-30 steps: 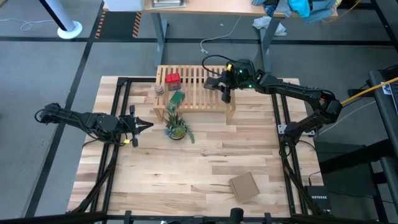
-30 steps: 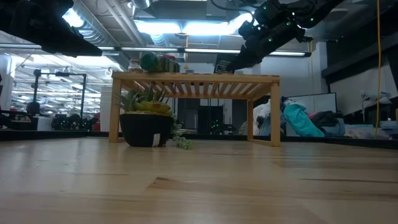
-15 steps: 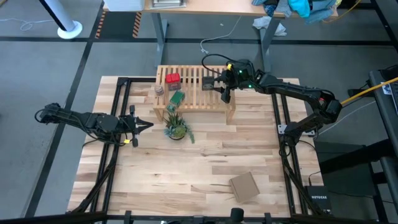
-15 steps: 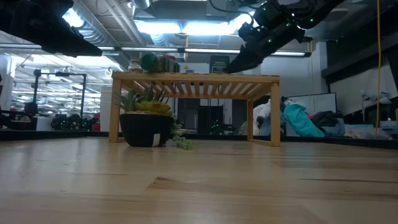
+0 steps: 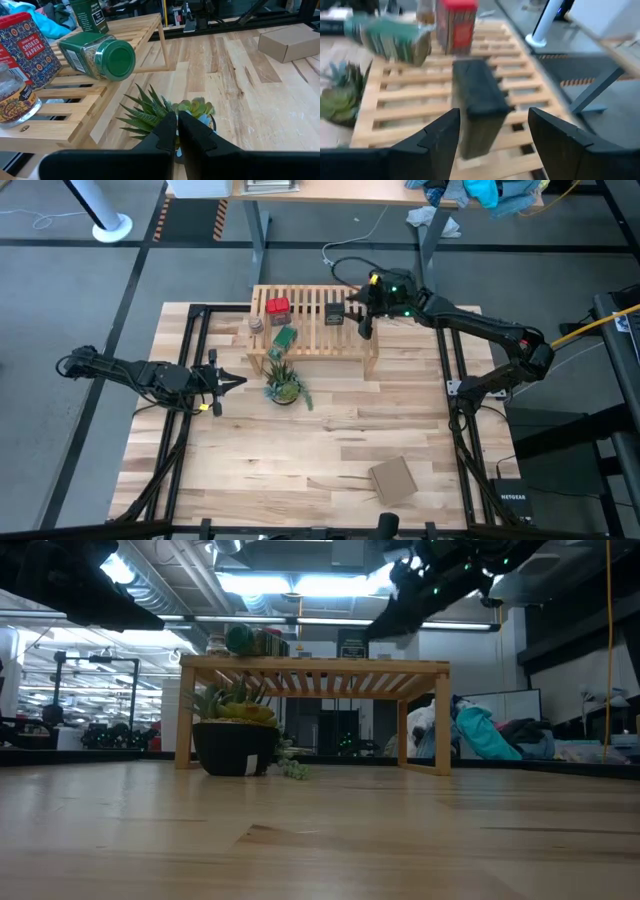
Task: Shelf spices
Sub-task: Adjust the green seasoning bottle on the shelf
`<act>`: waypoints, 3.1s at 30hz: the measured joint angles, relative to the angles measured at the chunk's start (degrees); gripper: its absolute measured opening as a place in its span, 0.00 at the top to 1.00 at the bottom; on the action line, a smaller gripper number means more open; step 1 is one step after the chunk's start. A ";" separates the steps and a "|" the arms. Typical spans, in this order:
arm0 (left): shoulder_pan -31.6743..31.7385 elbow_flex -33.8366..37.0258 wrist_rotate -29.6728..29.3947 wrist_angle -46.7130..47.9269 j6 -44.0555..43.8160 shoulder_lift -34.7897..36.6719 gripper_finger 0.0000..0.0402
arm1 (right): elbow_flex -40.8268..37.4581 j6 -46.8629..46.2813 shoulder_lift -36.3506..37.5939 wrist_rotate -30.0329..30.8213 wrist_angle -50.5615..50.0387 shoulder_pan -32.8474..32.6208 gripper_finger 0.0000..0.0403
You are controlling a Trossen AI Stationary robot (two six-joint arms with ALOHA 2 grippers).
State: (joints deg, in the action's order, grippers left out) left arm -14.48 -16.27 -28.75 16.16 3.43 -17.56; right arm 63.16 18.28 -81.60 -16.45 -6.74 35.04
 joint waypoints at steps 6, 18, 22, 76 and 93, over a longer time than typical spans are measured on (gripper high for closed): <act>0.00 0.00 0.00 0.00 0.01 0.00 0.97 | 1.79 -0.19 5.46 -0.40 -2.22 -0.12 0.40; 0.00 0.00 0.00 0.02 -0.01 -0.01 0.97 | 1.90 -17.83 6.03 -2.66 4.12 -9.51 0.40; 0.01 0.00 0.00 0.04 -0.01 -0.01 0.97 | 1.88 -14.43 3.01 -1.78 9.76 -15.05 0.40; 3.72 0.02 -5.08 -15.45 10.78 -15.30 0.99 | 3.53 1.59 -13.73 11.86 19.11 -25.26 0.52; 8.61 0.02 -5.14 -31.02 16.73 -26.47 1.00 | 10.21 9.21 -18.59 16.71 19.61 -23.29 0.96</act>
State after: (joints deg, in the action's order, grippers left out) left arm -5.87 -16.25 -33.90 -14.85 20.16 -44.03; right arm 73.36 27.49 -100.19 0.26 12.86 11.75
